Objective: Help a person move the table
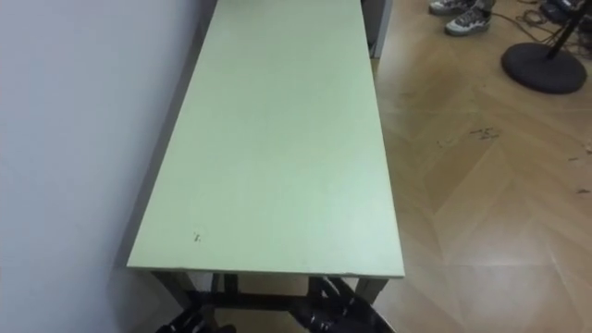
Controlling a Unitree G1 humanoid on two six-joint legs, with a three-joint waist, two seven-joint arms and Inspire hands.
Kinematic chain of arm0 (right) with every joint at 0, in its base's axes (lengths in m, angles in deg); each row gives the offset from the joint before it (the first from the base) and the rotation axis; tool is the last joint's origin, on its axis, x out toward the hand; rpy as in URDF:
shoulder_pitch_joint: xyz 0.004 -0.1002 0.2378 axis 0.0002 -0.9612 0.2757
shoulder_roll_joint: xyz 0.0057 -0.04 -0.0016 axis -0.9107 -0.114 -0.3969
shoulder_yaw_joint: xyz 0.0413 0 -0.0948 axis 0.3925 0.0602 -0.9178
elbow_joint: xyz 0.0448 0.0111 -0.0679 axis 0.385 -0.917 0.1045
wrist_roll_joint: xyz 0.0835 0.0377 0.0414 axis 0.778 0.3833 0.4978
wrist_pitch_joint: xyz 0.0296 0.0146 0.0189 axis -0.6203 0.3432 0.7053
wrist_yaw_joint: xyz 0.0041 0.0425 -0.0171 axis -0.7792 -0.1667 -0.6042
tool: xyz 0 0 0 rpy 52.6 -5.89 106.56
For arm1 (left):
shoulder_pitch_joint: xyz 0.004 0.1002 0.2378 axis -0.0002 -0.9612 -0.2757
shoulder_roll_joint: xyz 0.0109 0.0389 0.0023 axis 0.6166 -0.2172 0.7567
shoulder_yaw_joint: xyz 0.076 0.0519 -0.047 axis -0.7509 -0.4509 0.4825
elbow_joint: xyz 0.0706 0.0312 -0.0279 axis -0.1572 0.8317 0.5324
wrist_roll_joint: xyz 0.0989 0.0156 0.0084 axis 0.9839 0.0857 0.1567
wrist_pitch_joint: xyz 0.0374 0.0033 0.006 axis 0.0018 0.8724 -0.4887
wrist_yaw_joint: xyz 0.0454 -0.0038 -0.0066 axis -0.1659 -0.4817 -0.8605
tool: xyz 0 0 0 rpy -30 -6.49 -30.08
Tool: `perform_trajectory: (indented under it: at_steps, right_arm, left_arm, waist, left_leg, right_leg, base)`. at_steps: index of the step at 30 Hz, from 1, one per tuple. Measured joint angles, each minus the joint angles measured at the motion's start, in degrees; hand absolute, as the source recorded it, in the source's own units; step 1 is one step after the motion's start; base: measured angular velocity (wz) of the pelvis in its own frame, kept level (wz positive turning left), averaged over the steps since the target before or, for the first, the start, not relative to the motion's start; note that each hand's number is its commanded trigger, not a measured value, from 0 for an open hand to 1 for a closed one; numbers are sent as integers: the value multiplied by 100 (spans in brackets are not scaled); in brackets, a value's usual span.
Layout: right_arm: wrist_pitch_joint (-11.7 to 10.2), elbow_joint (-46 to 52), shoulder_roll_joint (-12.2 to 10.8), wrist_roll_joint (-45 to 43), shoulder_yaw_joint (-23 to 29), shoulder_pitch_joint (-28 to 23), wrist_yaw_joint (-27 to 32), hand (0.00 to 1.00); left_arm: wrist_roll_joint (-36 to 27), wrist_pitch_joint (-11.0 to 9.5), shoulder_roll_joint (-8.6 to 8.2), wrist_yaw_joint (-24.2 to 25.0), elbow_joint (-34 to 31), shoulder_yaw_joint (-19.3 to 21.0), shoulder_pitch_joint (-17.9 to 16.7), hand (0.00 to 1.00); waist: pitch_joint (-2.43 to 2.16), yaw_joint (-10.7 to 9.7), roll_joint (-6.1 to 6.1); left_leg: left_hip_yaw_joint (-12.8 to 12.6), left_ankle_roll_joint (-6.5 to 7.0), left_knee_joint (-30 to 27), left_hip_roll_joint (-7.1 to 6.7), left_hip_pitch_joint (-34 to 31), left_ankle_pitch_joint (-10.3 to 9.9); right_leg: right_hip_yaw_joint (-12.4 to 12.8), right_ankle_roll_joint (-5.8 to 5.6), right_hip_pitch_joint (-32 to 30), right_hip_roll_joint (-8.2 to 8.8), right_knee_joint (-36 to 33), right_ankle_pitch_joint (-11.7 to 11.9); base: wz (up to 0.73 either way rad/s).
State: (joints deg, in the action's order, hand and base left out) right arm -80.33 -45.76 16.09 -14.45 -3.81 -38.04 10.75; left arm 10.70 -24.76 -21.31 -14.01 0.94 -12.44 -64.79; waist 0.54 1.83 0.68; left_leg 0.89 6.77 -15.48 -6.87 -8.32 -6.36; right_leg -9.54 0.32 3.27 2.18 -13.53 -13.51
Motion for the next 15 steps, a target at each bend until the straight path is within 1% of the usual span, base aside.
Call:
perform_trajectory:
  at_steps: [3,5,9,11,12,13,15]
  right_arm:
    - [4,-424,-4,-374,4,69,119,0]
    - [6,-672,-18,-659,100,71,259,0]
    - [7,-1042,-29,-928,225,62,505,0]
    - [6,-1258,-50,-1038,286,69,625,0]
    - [8,-1449,-69,-1139,338,90,712,0]
    - [26,-1609,-79,-1220,384,112,808,0]
    - [39,-1865,-92,-1312,447,138,962,0]
  left_arm:
    - [74,-9,-27,-9,82,54,-6,0]
    - [187,-8,-38,-47,136,102,3,0]
    - [241,-4,-70,-109,242,180,9,0]
    - [395,-8,-94,-115,383,232,36,0]
    - [547,-11,-156,-123,534,314,103,0]
    - [689,-13,-215,-162,650,384,151,0]
    - [813,-15,-244,-283,732,392,160,0]
  waist:
    - [1,13,3]
    - [3,8,5]
    - [7,10,21]
    - [7,14,21]
    - [12,18,26]
    - [31,11,46]
    - [27,4,33]
  left_leg:
    - [3,-11,18,3,3,8]
    - [4,-15,28,14,5,11]
    - [5,-31,86,16,72,11]
    - [0,-34,114,16,112,12]
    - [-2,-36,115,15,130,10]
    - [-2,-45,116,15,136,4]
    - [-1,-54,131,16,137,-2]
  right_leg:
    - [1,10,0,-6,23,6]
    - [-14,32,35,-20,100,33]
    - [-12,34,76,-21,111,35]
    - [-5,36,113,-22,136,36]
    - [-16,50,161,-24,199,45]
    - [-22,52,166,-26,197,46]
    - [-17,52,161,-28,202,46]
  base:
    - [0]
    - [0]
    - [-1]
    - [0]
    - [0]
    - [0]
    - [0]
